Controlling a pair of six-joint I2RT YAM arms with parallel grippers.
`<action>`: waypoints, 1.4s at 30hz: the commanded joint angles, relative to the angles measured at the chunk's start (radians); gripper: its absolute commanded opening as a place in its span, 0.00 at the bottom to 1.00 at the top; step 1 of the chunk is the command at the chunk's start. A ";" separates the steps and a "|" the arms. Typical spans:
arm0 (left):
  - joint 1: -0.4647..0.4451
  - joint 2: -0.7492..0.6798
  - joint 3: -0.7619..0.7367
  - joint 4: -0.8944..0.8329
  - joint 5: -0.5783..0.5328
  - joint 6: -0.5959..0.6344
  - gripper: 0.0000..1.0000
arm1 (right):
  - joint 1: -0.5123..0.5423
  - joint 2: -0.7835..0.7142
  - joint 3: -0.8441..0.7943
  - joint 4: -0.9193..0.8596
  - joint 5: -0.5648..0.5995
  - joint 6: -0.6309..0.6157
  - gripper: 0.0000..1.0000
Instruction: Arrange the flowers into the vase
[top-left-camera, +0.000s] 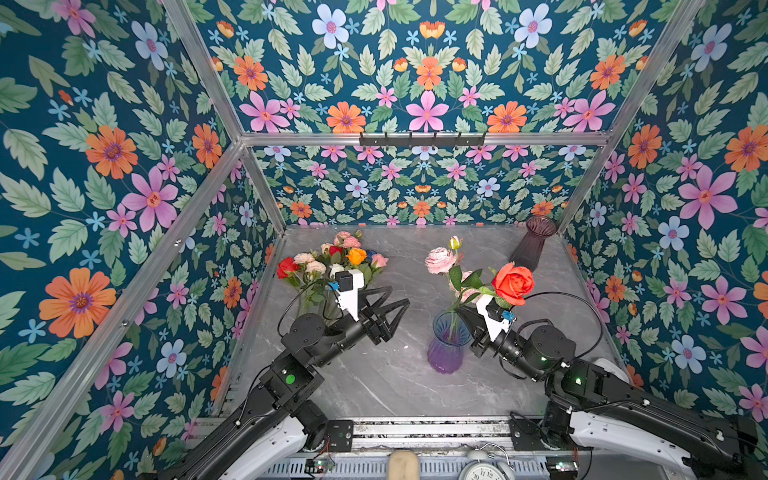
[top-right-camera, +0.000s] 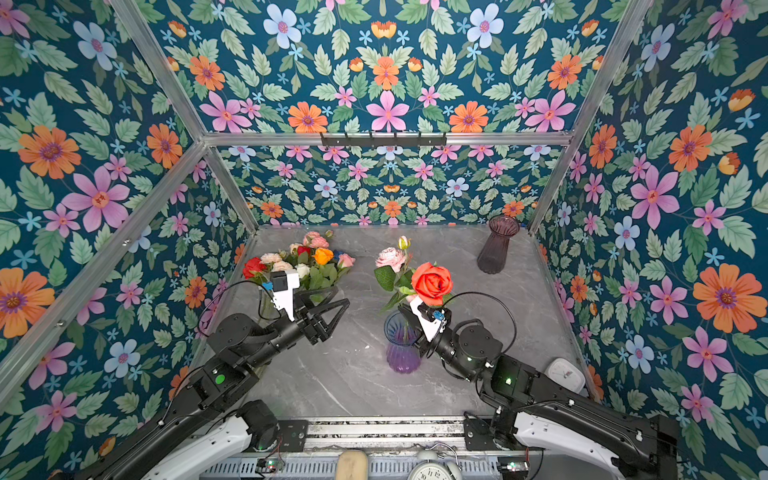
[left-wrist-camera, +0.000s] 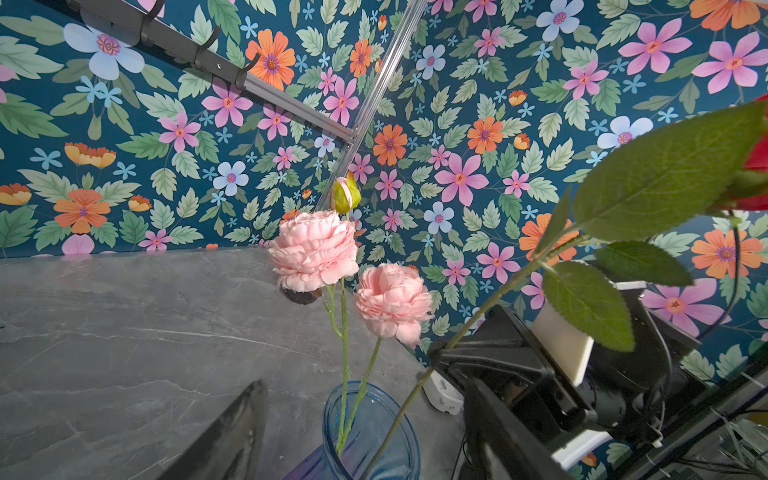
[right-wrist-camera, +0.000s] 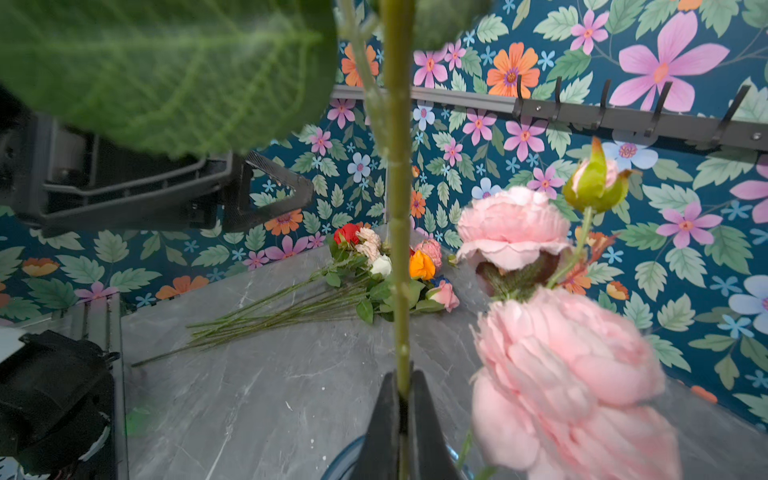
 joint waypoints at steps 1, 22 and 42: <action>0.001 -0.005 -0.005 0.035 0.008 -0.004 0.76 | 0.000 0.005 -0.007 -0.025 0.035 0.031 0.00; 0.001 -0.002 0.000 0.035 0.010 0.001 0.76 | 0.000 -0.041 -0.048 -0.049 0.026 0.064 0.46; 0.001 0.021 0.243 -0.542 -0.681 0.018 0.84 | 0.000 -0.262 0.033 -0.337 -0.364 0.118 0.50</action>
